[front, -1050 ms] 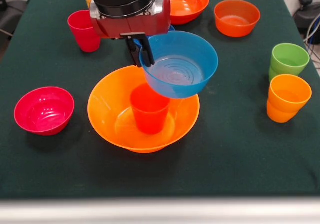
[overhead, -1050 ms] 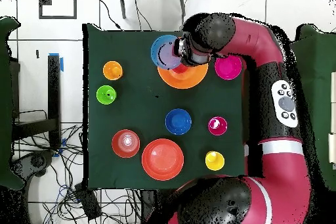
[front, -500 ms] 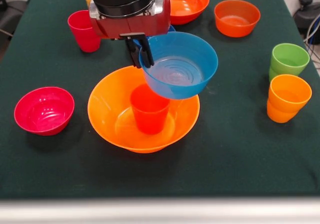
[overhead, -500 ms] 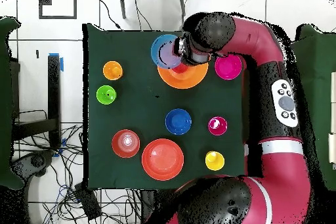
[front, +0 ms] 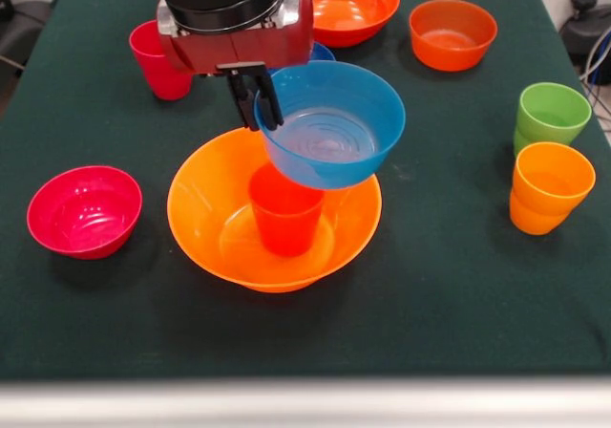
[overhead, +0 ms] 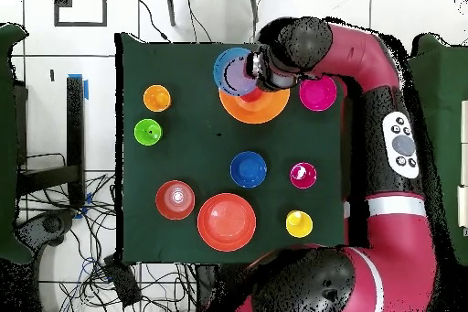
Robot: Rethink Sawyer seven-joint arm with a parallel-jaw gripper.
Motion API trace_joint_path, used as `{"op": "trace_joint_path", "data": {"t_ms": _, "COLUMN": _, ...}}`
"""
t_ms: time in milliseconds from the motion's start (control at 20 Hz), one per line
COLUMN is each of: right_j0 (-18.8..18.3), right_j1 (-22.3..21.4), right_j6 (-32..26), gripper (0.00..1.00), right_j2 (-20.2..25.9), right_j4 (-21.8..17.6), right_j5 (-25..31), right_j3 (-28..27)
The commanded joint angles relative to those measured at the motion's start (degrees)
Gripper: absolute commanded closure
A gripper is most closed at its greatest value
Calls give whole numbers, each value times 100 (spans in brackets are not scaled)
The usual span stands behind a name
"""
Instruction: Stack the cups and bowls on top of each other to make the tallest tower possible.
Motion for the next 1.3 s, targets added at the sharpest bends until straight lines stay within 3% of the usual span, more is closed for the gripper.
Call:
{"op": "trace_joint_path", "data": {"t_ms": 50, "right_j0": -57, "right_j1": -11, "right_j6": -2067, "gripper": 100, "right_j2": 270, "right_j4": -560, "right_j5": 137, "right_j3": -144}}
{"op": "trace_joint_path", "data": {"t_ms": 1300, "right_j0": -352, "right_j1": 347, "right_j6": -2529, "gripper": 100, "right_j2": 459, "right_j4": -745, "right_j5": 41, "right_j3": -374}}
